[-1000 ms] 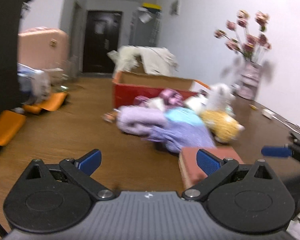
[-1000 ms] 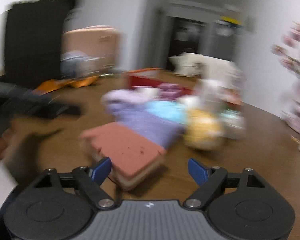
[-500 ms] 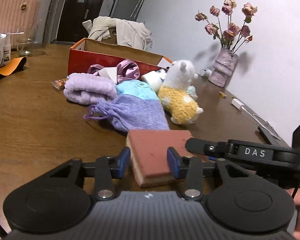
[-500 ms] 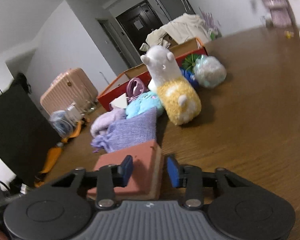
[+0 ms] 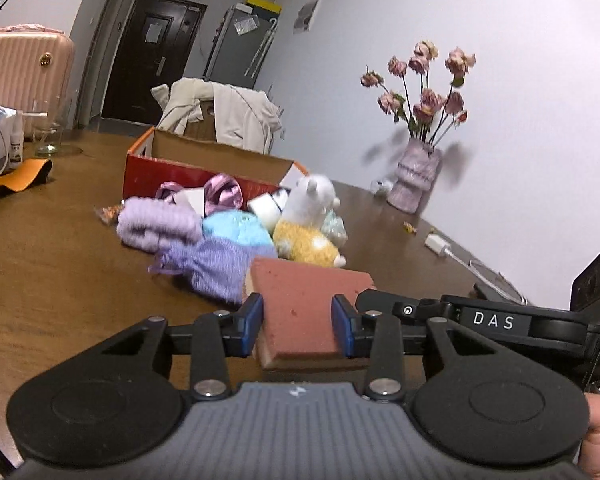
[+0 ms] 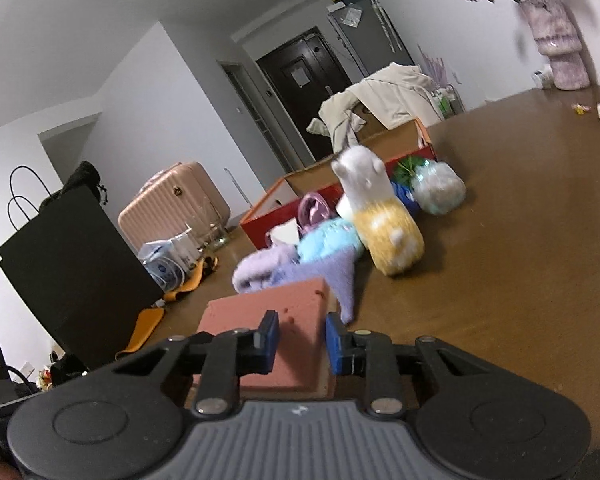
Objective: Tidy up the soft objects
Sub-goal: 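Carry the sponge block with the right gripper into the box and release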
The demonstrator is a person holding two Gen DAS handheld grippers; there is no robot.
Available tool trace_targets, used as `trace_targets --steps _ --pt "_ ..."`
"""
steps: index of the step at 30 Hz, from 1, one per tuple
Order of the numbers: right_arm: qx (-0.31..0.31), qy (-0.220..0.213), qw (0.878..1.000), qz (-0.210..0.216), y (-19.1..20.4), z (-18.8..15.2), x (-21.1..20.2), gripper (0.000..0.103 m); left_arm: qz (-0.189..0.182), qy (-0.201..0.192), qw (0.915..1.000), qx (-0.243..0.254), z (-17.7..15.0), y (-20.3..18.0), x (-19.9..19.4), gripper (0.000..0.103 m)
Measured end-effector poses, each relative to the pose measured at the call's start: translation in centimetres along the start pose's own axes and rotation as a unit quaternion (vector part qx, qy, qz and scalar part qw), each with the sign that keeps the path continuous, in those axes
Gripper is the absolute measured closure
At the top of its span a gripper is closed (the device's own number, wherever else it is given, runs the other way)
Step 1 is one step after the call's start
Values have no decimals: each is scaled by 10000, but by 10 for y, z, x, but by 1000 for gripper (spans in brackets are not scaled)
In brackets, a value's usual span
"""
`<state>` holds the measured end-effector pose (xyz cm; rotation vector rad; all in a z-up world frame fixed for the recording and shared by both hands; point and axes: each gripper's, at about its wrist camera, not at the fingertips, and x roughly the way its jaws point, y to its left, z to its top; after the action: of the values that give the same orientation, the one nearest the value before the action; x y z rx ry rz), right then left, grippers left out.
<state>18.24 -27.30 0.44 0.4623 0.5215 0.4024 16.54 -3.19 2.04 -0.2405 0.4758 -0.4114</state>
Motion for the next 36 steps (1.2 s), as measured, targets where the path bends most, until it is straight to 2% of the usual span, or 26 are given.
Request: trace_targets --steps 5,11,15,18,21,26,29,33,36 --pt "29 -44 9998 196 8 40 20 78 -15 -239 9997 -24 32 8 7 65" --pt "-68 -102 9992 373 26 114 73 78 171 -629 9979 50 104 25 39 65" --pt "-48 -39 9996 260 36 170 133 77 284 -704 9971 -105 161 54 85 65" --pt "-109 144 9998 85 41 211 192 77 380 -719 9966 -135 201 79 129 63" --pt "-136 373 9991 -148 38 241 259 77 545 -438 9969 -352 233 114 187 63" --pt "357 905 9936 -569 9 262 366 77 837 146 9943 -646 255 163 276 63" --pt "548 1098 9888 -845 -8 264 415 77 927 346 9927 -691 252 181 314 63" --pt "804 1289 9828 -1047 -24 256 448 78 1156 528 9902 -576 252 193 348 63" --pt "897 1393 9779 -1273 -32 250 458 77 1012 516 9919 -567 252 201 351 49"
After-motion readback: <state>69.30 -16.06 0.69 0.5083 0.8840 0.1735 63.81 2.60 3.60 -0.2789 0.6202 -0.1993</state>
